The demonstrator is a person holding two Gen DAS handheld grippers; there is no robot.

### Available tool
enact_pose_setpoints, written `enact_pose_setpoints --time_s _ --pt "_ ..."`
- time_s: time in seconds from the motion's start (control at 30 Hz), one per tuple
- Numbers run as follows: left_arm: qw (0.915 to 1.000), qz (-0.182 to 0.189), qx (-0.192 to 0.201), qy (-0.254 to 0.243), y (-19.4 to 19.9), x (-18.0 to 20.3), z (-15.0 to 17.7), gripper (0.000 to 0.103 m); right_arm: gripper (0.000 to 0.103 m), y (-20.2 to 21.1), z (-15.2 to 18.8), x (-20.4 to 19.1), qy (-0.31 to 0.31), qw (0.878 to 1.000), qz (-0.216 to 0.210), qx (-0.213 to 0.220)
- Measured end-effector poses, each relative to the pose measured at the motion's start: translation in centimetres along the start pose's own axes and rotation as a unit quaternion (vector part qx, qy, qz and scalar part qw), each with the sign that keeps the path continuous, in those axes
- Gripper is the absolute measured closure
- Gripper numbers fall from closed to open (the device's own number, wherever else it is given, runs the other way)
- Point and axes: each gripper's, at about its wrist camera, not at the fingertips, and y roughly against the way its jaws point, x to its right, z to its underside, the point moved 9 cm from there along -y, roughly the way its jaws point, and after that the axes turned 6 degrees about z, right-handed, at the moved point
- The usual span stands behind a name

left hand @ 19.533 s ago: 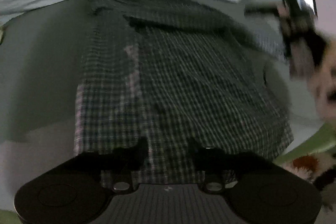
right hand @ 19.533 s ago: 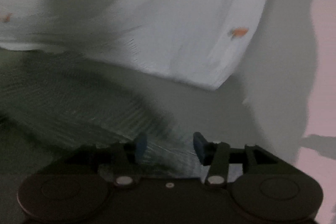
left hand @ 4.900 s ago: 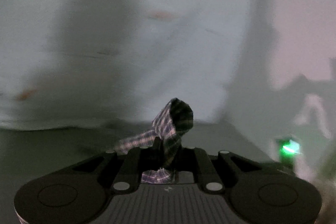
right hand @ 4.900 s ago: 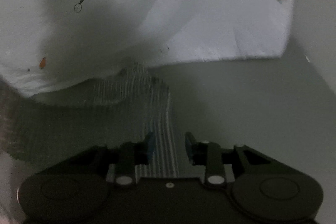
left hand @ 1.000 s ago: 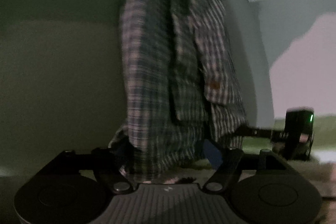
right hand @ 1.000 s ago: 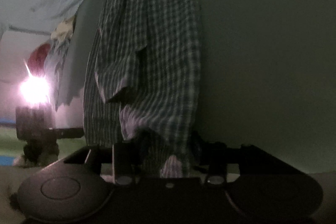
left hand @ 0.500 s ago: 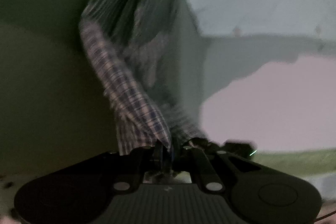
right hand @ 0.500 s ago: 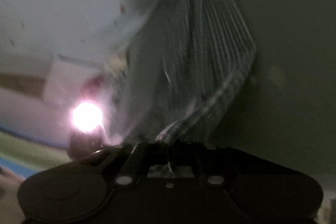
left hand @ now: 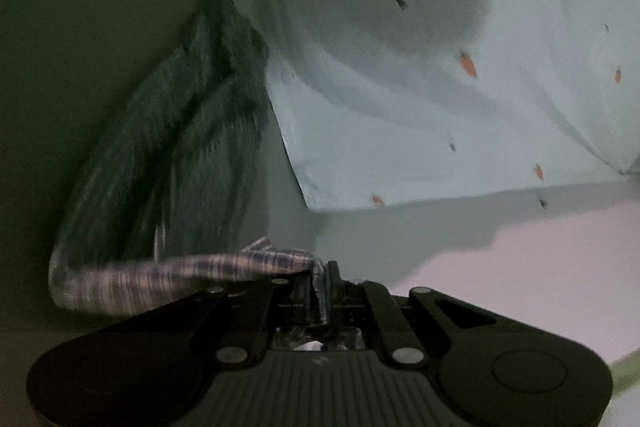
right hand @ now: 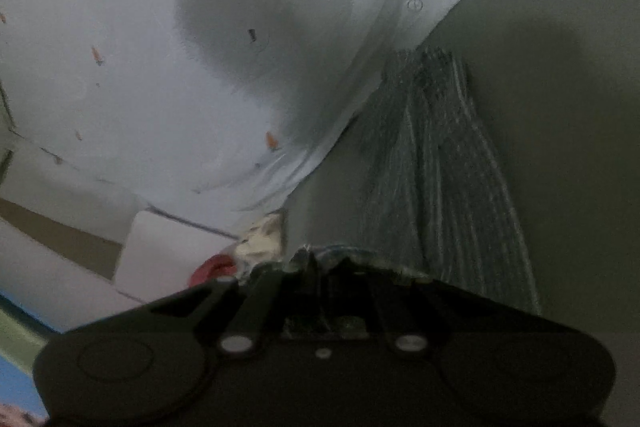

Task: Fold clothes
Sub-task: 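Grasp the strip end with the left gripper and fold it toward the collar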

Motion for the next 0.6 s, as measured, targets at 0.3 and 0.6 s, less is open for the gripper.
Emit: enact_pose_setpoints --time_s 0.3,0.6 --pt "0.9941 -0.106 0.025 0.002 -4.7 -4.1 -7.7 0.069 0.07 -6.3 -6.9 3.6 -0.039 0.996 0.067 0.04" --pt "0.9878 -0.134 0.059 -0.054 -1.9 -3.3 -8.7 0.027 0.05 -7.3 -4.6 3.8 0.069 0.974 0.213 0.032"
